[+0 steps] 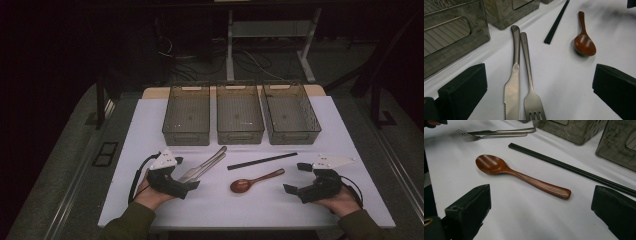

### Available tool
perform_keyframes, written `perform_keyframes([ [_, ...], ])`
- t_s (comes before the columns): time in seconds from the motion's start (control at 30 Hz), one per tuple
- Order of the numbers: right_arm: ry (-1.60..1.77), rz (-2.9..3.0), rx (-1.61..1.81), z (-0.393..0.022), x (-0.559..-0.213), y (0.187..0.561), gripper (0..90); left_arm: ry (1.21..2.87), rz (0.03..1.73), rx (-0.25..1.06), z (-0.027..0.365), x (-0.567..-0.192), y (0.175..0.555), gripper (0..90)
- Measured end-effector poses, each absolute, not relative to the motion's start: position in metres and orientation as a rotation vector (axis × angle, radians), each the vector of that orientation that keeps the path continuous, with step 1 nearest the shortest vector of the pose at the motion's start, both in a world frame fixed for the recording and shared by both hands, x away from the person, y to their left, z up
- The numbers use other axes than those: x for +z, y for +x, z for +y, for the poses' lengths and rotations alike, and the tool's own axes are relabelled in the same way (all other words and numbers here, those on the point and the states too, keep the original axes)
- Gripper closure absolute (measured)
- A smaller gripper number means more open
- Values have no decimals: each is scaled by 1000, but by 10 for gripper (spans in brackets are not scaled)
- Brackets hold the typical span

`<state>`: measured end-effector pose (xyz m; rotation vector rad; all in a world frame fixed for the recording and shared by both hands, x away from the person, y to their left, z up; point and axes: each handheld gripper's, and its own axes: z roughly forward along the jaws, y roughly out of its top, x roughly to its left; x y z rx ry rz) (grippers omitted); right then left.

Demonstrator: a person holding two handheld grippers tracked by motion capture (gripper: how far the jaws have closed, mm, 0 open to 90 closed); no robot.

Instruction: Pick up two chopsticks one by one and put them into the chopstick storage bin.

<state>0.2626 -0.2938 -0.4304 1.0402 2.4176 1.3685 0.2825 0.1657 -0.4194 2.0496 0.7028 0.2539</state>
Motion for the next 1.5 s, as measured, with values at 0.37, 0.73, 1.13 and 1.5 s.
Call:
perform_keyframes([
  [0.37,1058,2432,1364,-296,-427,269,30,2043,718,259,167,-419,282,0],
  [0.73,1082,2425,1381,-296,-418,283,49,2036,733,255,168,-419,280,0],
  [1.13,1158,2438,1318,-297,-415,309,241,2035,732,256,168,-419,279,0],
  [1.5,1194,2454,1251,-301,-418,330,467,2039,746,260,167,-421,280,0],
])
